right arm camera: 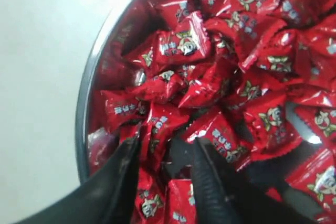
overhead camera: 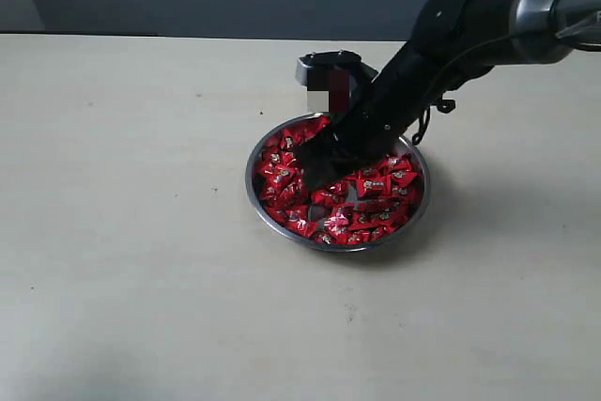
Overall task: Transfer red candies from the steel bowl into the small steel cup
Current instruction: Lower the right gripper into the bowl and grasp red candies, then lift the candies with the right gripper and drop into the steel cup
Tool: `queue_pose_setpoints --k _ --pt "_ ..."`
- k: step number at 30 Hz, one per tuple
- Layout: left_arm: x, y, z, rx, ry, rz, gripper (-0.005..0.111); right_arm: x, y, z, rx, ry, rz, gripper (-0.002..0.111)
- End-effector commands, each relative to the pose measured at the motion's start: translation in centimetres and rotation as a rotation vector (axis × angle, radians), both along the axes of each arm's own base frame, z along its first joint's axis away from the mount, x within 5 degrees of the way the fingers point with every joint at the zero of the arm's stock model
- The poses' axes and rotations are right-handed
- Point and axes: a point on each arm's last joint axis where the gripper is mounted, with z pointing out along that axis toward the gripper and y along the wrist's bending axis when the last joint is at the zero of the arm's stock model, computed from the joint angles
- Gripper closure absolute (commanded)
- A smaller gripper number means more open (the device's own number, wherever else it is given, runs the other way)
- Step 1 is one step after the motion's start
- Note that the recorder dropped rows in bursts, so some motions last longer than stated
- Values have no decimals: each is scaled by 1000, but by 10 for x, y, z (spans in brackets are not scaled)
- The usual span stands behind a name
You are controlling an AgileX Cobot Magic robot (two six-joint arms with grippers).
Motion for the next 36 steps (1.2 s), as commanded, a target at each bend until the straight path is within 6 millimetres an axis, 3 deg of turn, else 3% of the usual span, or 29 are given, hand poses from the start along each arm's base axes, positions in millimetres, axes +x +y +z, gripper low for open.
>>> queue_pose_setpoints --k 1,9,18,21,23,27,33,36 --pt "0 0 -1 -7 -5 -1 106 2 4 -10 -41 -71 20 74" --pt "0 0 -1 -7 -5 -1 106 8 2 -38 -111 -65 0 74" --pt "0 0 -1 -7 -5 -1 106 12 1 -50 -130 -78 -32 75" --pt "0 0 -1 -7 -5 -1 106 11 2 -50 -131 -62 -42 93" --pt "0 0 -1 -7 -5 -1 106 11 2 -45 -126 -48 -47 109" --pt "0 0 -1 -7 -5 -1 106 9 3 -27 -110 -16 -49 108" --pt "0 0 -1 -7 -5 -1 106 10 3 33 -34 -115 -32 108" --pt "0 0 -1 -7 -5 -1 106 23 -4 61 20 -190 -88 108"
